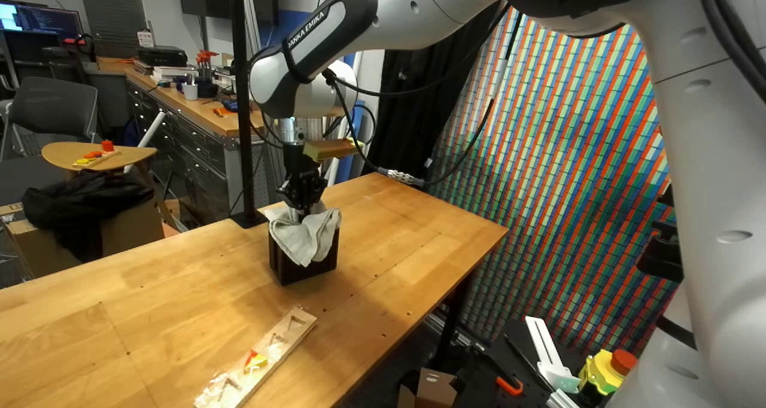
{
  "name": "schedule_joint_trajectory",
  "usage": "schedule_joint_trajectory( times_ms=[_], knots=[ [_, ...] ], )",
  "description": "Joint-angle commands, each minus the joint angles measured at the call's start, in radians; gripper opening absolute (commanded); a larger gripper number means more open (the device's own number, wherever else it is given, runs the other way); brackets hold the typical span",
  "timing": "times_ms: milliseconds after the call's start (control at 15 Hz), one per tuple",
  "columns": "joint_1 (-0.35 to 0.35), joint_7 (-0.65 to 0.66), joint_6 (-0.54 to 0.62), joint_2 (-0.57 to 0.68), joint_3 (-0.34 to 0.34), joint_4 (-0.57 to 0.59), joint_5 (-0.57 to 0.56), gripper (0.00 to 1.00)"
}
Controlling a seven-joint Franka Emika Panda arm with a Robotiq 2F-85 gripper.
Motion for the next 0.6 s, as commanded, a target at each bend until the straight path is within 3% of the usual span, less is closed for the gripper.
schedule_joint_trajectory(
  times_ms=[0,533],
  knots=[
    [-0.014,-0.020,0.009,0.039,0.010,0.030,0.040,0.00],
    [-0.024,-0.063,-0.011,0.111,0.032,0.027,0.086,0.00]
  ],
)
